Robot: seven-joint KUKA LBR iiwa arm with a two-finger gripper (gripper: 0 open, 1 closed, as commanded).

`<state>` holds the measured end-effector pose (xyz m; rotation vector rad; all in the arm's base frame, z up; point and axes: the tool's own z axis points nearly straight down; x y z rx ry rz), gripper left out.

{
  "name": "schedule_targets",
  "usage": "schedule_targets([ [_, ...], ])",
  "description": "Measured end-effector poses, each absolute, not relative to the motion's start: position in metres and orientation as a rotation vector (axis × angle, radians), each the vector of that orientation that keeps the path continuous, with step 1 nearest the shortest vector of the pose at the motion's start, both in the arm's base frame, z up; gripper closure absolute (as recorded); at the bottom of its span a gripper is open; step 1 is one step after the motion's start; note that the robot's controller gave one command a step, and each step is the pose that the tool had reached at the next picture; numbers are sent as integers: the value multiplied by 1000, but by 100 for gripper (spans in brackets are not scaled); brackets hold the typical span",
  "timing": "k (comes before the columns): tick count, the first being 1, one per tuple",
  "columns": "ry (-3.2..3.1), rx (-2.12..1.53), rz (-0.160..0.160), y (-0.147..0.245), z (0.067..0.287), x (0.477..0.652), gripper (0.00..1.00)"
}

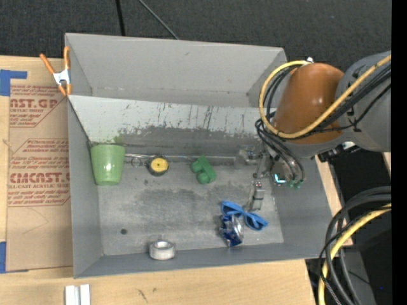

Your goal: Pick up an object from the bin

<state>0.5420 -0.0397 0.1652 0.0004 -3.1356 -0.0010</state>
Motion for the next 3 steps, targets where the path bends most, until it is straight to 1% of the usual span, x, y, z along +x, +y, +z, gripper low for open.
schedule_targets([
  [1,-3126,227,-2,-57,79,507,0],
  [2,-3133,229,0,-57,82,509,100],
  [3,-3133,229,0,-57,82,509,0],
])
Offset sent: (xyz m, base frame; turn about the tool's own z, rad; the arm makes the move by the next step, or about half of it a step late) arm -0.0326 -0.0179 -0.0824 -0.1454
